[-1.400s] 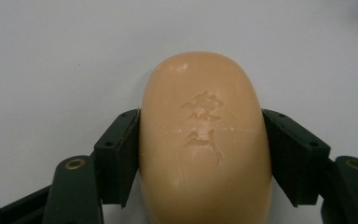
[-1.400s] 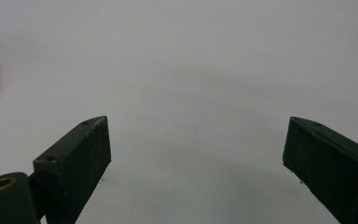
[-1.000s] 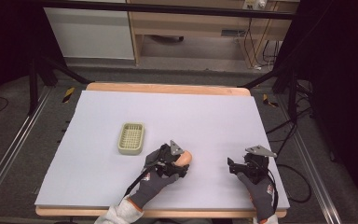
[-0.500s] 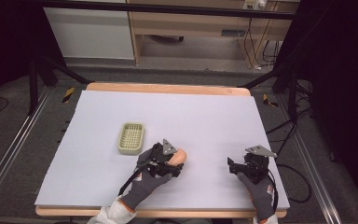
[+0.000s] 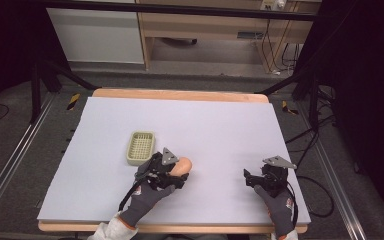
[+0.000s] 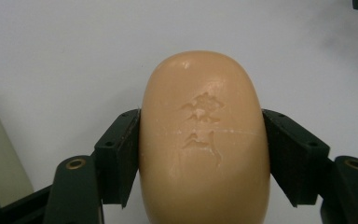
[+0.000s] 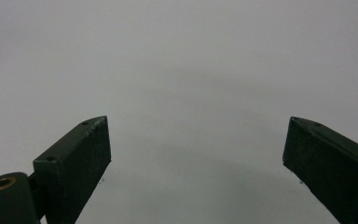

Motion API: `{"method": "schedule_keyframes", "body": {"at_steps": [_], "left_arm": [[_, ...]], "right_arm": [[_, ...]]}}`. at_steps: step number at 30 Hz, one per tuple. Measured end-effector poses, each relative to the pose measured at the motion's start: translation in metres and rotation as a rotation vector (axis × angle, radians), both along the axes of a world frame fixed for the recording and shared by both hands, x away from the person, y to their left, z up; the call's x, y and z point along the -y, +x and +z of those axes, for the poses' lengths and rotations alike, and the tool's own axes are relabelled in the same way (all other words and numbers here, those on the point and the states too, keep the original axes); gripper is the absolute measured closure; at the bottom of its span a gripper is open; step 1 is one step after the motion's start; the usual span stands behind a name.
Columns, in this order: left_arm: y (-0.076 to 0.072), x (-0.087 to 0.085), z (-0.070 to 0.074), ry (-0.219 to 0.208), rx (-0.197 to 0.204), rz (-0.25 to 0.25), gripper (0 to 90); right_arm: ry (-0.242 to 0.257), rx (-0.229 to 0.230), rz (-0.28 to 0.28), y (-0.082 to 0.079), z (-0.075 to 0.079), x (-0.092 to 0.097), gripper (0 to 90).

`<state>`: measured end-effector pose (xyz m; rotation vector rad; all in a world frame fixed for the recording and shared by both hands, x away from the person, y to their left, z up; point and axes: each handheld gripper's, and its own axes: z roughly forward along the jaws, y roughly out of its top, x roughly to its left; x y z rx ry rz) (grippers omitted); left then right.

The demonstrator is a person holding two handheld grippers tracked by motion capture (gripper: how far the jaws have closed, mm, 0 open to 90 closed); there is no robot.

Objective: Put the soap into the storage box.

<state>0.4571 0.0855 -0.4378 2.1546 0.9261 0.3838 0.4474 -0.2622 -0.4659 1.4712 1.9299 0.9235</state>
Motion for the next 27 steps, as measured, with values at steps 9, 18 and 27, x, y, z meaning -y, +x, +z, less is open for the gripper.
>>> {"method": "schedule_keyframes", "body": {"at_steps": [9, 18, 27], "left_arm": [[-0.001, -0.015, 0.005, -0.013, 0.0, 0.023, 31.8], [0.001, -0.027, 0.012, -0.031, 0.007, 0.046, 31.8], [0.006, -0.037, 0.017, -0.036, 0.012, 0.07, 31.8]], "right_arm": [[0.003, -0.001, 0.005, -0.001, 0.0, -0.001, 8.0], [0.003, 0.002, 0.006, -0.001, 0.0, 0.0, 8.0], [0.002, 0.002, 0.005, -0.001, 0.0, 0.0, 8.0]]}}
